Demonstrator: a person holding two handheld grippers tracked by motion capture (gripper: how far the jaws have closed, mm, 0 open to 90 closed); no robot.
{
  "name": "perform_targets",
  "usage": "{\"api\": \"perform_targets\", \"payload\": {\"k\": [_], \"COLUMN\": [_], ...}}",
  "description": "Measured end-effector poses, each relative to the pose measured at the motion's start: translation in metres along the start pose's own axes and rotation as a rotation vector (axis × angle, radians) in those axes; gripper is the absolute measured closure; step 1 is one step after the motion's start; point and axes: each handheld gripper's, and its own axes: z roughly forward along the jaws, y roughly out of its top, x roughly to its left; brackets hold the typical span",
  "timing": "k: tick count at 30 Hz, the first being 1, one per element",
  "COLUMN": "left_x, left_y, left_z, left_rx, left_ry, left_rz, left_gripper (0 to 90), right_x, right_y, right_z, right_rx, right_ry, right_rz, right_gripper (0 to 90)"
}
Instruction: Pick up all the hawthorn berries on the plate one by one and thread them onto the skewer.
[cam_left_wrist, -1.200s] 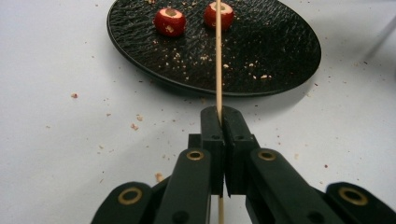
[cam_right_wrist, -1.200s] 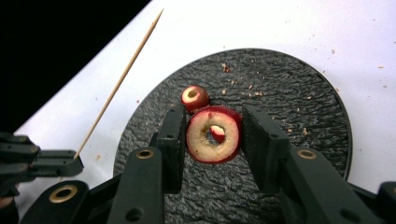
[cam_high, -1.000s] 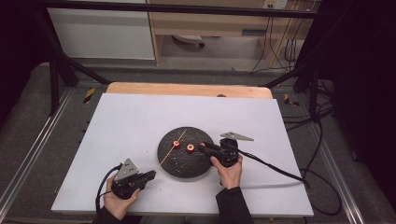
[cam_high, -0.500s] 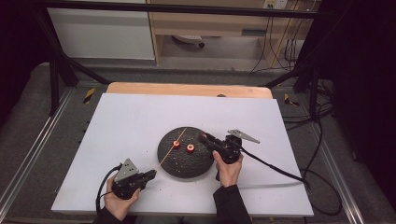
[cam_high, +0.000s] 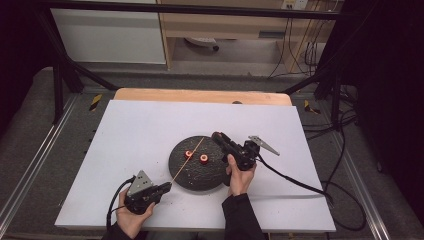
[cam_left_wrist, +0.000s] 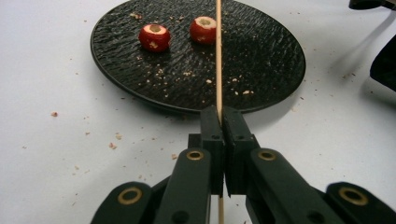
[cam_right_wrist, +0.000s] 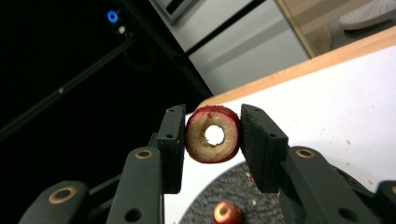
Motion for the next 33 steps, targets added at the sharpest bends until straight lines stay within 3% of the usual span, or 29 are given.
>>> {"api": "perform_targets", "payload": {"k": [8, 25, 33], "left_x": [-0.007, -0.021, -0.023], "left_y": [0.000, 0.006, 0.007], "left_z": [0.006, 0.016, 0.017], "left_rx": [0.003, -0.004, -0.016], "left_ry": [-0.002, -0.014, -0.010], "left_rz": [0.000, 0.004, -0.007], "left_gripper": [87.8, 87.8, 87.9], "right_x": [0.000, -0.001, -0.001], "right_y": [-0.002, -0.007, -0.009], "right_z": [0.002, 0.007, 0.007], "right_rx": [-0.078, -0.131, -0.132], "right_ry": [0.013, 0.027, 0.036], "right_rz": [0.038, 0.081, 0.090], "right_gripper": [62.5, 62.5, 62.6]}}
